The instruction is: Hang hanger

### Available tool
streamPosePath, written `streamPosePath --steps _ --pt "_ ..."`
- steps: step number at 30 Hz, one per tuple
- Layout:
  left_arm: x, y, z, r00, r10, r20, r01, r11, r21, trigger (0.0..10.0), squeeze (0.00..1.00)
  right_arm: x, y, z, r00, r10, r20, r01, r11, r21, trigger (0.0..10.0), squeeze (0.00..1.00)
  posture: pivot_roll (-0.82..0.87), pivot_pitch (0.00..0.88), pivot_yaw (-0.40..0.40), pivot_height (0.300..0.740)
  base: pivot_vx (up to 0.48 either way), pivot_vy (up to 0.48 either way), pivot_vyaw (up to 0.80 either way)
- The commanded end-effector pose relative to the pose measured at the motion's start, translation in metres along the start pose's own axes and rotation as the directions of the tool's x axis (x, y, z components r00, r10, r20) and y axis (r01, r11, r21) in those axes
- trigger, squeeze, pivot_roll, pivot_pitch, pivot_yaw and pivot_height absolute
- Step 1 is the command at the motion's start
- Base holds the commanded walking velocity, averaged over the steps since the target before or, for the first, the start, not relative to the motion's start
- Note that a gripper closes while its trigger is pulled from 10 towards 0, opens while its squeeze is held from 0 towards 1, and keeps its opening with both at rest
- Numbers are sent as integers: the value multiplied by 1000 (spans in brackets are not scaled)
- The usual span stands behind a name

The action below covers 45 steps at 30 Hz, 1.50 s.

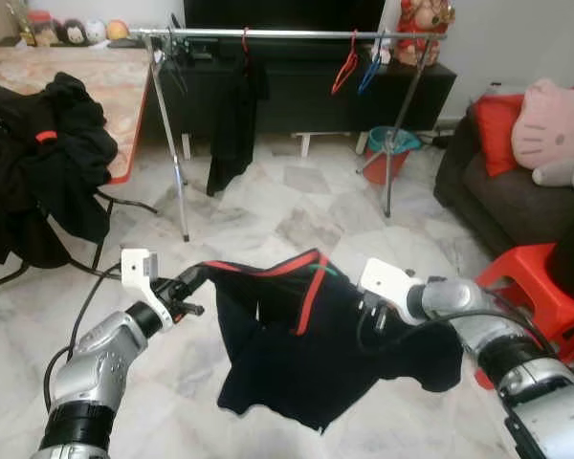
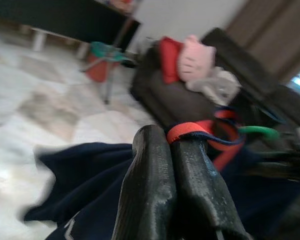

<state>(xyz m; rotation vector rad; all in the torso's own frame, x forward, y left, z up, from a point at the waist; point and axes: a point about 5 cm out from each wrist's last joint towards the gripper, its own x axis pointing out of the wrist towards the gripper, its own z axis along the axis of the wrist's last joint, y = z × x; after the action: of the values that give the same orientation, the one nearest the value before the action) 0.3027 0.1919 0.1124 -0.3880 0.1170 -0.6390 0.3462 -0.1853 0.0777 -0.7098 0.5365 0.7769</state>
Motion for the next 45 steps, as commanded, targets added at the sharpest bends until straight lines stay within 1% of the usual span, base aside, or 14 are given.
streamPosePath --steps 1,3,10,12,18,21,23,25,30,35,38,41,44,45 --pt "5 -18 11 994 -112 6 112 993 23 10000 0 -2 -11 -1 993 -121 -13 122 990 72 0 0 161 0 -95 732 0 0 0" --pt "9 -29 13 987 -159 -7 159 986 41 10000 0 0 -15 6 979 -204 17 200 970 137 0 0 160 0 -91 732 0 0 0" --pt "17 -56 14 963 -269 -25 270 962 40 10000 0 3 -22 23 952 -298 74 278 939 204 0 0 163 0 -91 732 0 0 0" --pt "22 -75 10 938 -345 -47 346 938 18 10000 0 4 -27 38 916 -381 128 334 898 285 0 0 160 0 -85 732 0 0 0" --pt "33 -96 -1 915 -390 -101 394 919 24 10000 0 12 -22 64 904 -361 229 273 900 340 0 0 159 0 -78 732 0 0 0" --pt "44 -96 -12 933 -323 -162 335 941 50 10000 0 17 -14 76 908 -305 286 178 901 396 0 0 167 0 -76 732 0 0 0" --pt "50 -97 -17 942 -287 -176 299 953 50 10000 0 21 -6 84 912 -237 333 105 923 371 0 0 165 0 -75 732 0 0 0" --pt "56 -96 -18 960 -228 -161 242 968 72 10000 0 25 4 87 926 -139 352 8 937 349 0 0 163 0 -74 732 0 0 0" --pt "64 -88 -8 989 -121 -82 127 989 75 10000 0 26 11 89 925 -81 371 -30 958 284 0 0 160 0 -71 732 0 0 0" --pt "58 -89 -8 978 -171 -122 180 981 68 10000 0 21 3 92 912 -125 390 1 954 301 0 0 158 0 -70 732 0 0 0" --pt "41 -86 -22 930 -215 -299 271 949 160 10000 0 14 -9 103 880 -178 440 2 928 373 0 0 158 0 -68 732 0 0 0" --pt "35 -77 -27 917 -154 -369 246 945 216 10000 0 12 -10 109 865 -167 473 -33 922 386 0 0 156 0 -68 732 0 0 0" --pt "36 -60 -25 934 -13 -357 113 959 260 10000 0 11 -7 115 858 -128 498 -61 937 345 0 0 159 0 -69 732 0 0 0" --pt "36 -60 -25 932 -16 -363 121 956 269 10000 0 11 -6 115 857 -126 499 -64 936 345 0 0 159 0 -69 732 0 0 0"
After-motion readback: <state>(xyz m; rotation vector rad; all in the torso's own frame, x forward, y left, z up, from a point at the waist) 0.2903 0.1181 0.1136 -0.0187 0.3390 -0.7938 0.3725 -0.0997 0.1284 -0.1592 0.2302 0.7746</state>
